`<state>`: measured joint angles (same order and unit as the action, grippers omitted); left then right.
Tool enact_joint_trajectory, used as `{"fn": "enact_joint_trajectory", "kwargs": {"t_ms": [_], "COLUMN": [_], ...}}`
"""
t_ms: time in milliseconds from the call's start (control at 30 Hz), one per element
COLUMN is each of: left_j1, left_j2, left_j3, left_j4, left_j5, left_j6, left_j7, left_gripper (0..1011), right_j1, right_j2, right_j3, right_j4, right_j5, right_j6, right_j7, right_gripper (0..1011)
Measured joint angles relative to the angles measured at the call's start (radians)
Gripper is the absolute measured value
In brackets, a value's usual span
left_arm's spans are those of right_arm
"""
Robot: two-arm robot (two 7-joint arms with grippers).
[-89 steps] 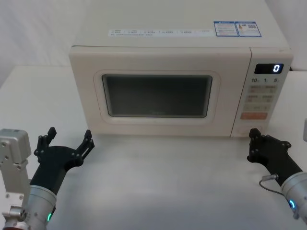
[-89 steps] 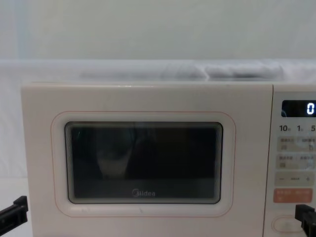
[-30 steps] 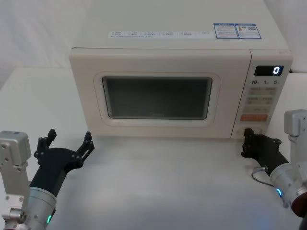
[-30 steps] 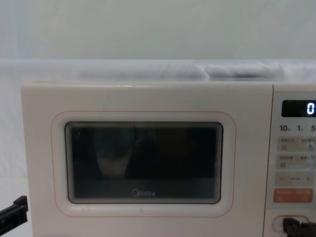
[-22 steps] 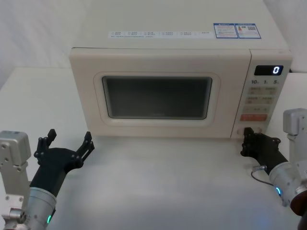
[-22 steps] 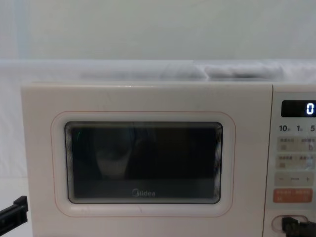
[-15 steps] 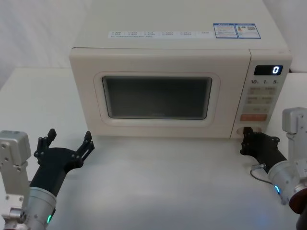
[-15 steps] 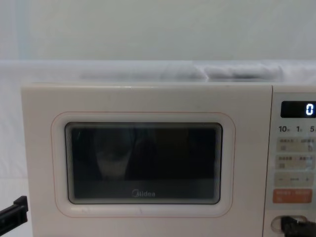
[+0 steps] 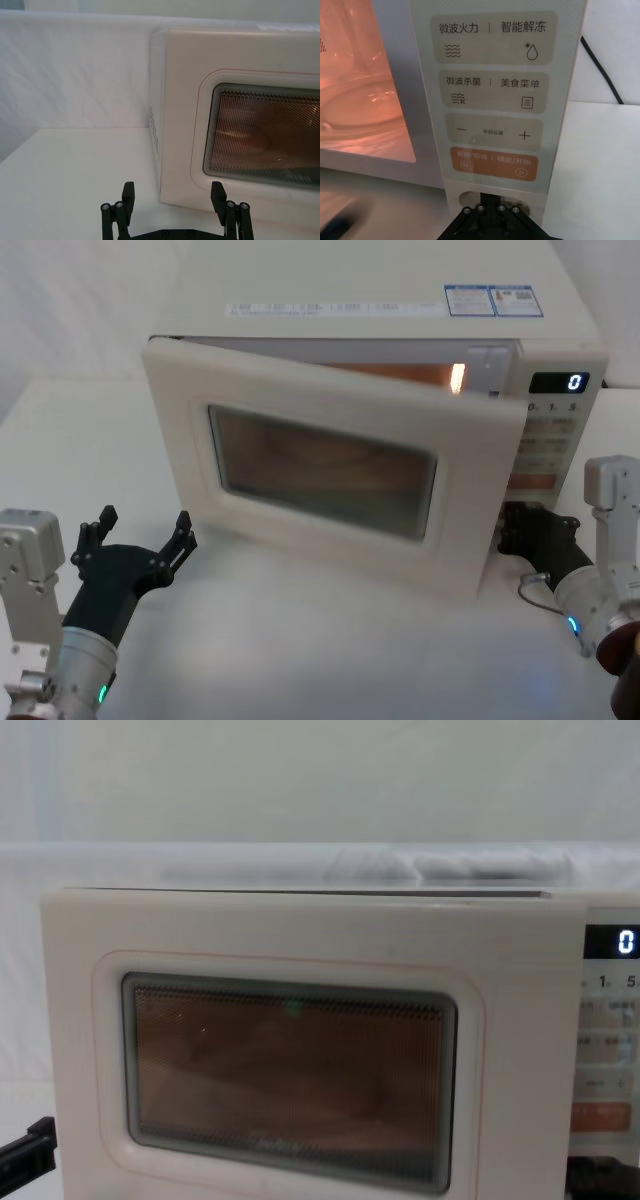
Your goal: Press the button to open the microwave door with one hand; close the microwave door with the other hand.
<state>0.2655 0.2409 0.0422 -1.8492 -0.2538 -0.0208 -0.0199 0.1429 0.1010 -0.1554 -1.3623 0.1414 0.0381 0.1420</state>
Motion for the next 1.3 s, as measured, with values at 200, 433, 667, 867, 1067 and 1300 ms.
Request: {"fn": "enact_joint_trajectory", "kwargs": {"t_ms": [200, 433, 667, 867, 1067, 1300], "left_j1": [0.000, 0.000, 0.000, 0.000, 0.000, 0.000], "left_j2": [0.000, 0.000, 0.000, 0.000, 0.000, 0.000], "left_j3": [0.000, 0.000, 0.000, -0.001, 0.000, 0.000], "left_j4": [0.000, 0.000, 0.000, 0.000, 0.000, 0.000], "left_j5": [0.000, 0.000, 0.000, 0.000, 0.000, 0.000], "left_j6": [0.000, 0.000, 0.000, 0.000, 0.000, 0.000], "left_j7": [0.000, 0.000, 0.000, 0.000, 0.000, 0.000], "left_gripper": [1001, 1001, 1001, 1001, 1001, 1001], "right_j1": [0.002, -0.017, -0.046, -0.066, -0.081, -0.090], "right_j2": [-0.002, 0.000, 0.001, 0.001, 0.001, -0.001], "right_j3": [-0.001, 0.000, 0.001, 0.004, 0.007, 0.008], "right_j4": [0.001, -0.031, -0.069, -0.092, -0.107, -0.115], "right_j5": [-0.002, -0.005, -0.008, -0.011, -0.014, -0.016], "right_j6": [0.000, 0.009, 0.013, 0.015, 0.018, 0.022], "right_j7": [0.000, -0.001, -0.006, -0.012, -0.017, -0.018], "right_gripper": [0, 0, 0, 0, 0, 0]}}
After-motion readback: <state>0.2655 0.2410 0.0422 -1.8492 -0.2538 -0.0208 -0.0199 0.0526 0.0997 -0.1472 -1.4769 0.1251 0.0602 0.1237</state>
